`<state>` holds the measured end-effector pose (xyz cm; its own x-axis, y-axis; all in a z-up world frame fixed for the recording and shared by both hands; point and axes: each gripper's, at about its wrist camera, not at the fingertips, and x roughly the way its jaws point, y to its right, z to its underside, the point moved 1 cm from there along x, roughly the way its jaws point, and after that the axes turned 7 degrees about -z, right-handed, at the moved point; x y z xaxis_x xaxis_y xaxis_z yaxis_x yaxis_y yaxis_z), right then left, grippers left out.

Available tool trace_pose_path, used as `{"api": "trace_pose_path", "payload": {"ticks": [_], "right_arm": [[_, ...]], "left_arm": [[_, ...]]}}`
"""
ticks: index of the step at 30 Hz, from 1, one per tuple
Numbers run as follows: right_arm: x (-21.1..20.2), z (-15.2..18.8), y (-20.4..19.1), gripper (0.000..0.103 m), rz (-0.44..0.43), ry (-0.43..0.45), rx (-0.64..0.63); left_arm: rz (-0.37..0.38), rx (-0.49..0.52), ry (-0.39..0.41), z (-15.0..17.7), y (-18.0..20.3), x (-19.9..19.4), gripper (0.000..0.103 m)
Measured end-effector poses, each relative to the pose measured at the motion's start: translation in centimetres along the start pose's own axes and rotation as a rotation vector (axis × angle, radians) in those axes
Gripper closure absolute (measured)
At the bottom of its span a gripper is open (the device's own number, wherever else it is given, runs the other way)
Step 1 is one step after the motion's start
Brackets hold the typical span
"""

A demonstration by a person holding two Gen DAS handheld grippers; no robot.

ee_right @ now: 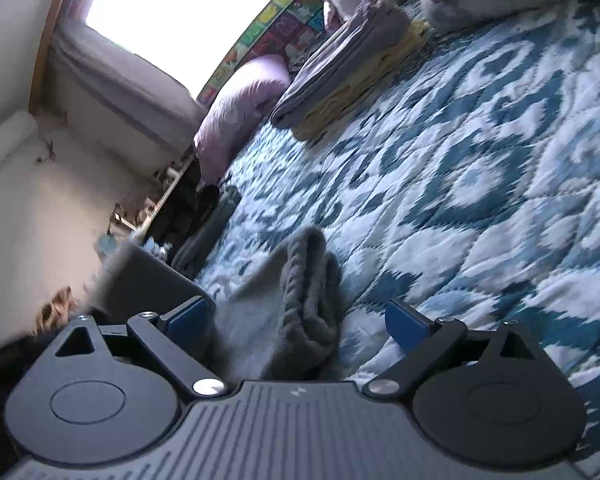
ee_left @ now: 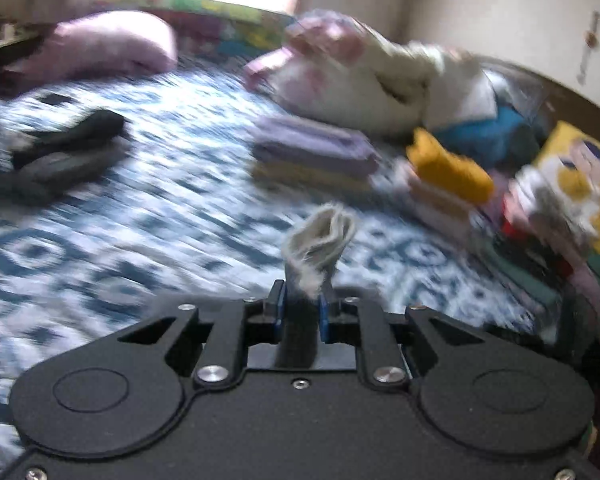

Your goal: Fold clothes

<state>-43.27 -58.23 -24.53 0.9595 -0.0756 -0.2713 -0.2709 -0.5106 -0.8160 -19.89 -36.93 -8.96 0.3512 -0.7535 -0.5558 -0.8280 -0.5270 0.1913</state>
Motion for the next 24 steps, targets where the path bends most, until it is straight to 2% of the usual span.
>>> {"api": "trace_pose_path", "payload": {"ticks": [4,7,13,15,17,19,24], "right_arm": [[1.2,0.6,-1.0,0.012,0.028,-0.023,-0.071],[1.9,0.7,-1.2,0.015,0.043,-0.022,-0.076],[3.4,1.0,-1.6,0.017,0.073,-0.018,-0.086],[3.8,0.9,-1.5,0.02,0.082,-0.017,-0.093],[4.2,0.7,-1.5,0.034,0.09,-0.017,-0.1],[4.7,0.6,-1.4,0.041,0.095,-0.019,-0.104],[6.0,0.6,-1.7,0.048,0.124,-0.038,-0.156]], "left_arm": [[-0.071,-0.062,0.076,-1.2,-3.9,-2.7,0.089],[-0.131,-0.108,0.118,-1.8,-7.4,-4.2,0.089],[-0.234,-0.165,0.156,-2.4,-13.3,-5.7,0.09],[-0.275,-0.169,0.147,-2.4,-15.0,-5.6,0.09],[-0.321,-0.179,0.126,-2.2,-16.8,-5.1,0.09],[-0.351,-0.212,0.094,-1.2,-18.7,-4.2,0.09],[-0.435,-0.27,-0.014,2.5,-22.8,-0.7,0.09]]}}
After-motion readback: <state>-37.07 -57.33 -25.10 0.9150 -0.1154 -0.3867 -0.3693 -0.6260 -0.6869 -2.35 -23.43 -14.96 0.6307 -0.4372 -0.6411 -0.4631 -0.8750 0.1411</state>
